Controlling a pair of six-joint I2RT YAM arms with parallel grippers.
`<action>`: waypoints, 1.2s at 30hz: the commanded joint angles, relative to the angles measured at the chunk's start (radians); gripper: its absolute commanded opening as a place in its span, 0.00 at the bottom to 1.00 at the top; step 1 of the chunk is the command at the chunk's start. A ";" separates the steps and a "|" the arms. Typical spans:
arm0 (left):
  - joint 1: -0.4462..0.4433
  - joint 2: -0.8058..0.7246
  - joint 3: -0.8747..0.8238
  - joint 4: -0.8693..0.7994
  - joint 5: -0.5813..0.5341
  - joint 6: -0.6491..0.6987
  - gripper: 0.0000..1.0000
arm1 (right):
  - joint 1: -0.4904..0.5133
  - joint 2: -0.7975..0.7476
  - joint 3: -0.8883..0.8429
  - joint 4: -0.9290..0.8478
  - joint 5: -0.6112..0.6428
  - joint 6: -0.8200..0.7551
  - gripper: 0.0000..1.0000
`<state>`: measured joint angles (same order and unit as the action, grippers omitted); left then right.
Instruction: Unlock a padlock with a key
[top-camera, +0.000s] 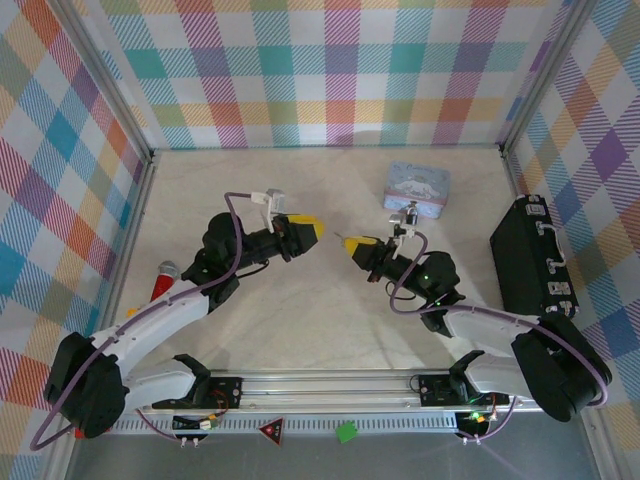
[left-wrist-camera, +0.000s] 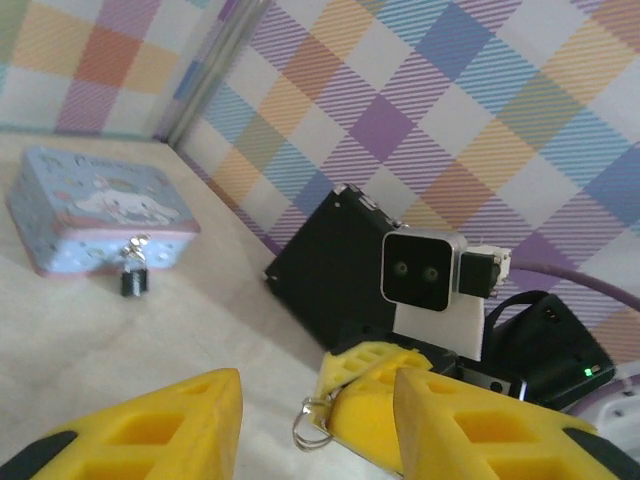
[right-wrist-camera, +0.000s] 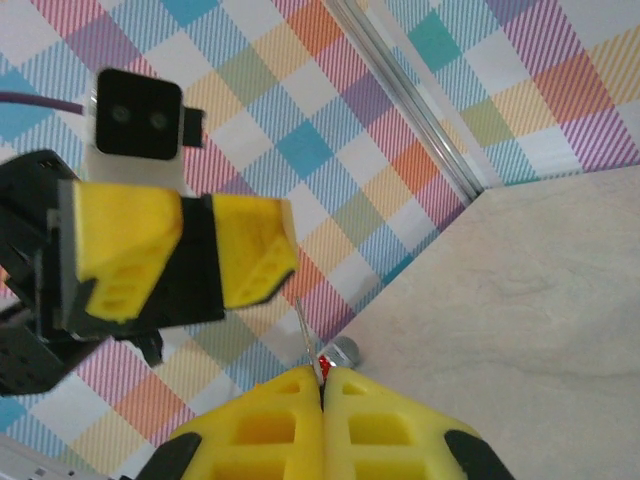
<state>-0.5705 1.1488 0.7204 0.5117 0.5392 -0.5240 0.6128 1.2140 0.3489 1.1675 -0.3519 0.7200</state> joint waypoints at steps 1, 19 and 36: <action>0.006 0.032 0.000 0.140 0.075 -0.131 0.43 | 0.017 0.015 0.047 0.085 -0.004 0.057 0.00; -0.014 0.067 -0.042 0.176 0.071 -0.162 0.43 | 0.038 0.158 0.085 0.228 -0.006 0.183 0.00; -0.014 0.074 -0.044 0.163 0.040 -0.155 0.51 | 0.042 0.104 0.071 0.178 0.003 0.158 0.00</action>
<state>-0.5800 1.2182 0.6819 0.6563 0.5827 -0.6872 0.6472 1.3331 0.4107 1.3087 -0.3550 0.8894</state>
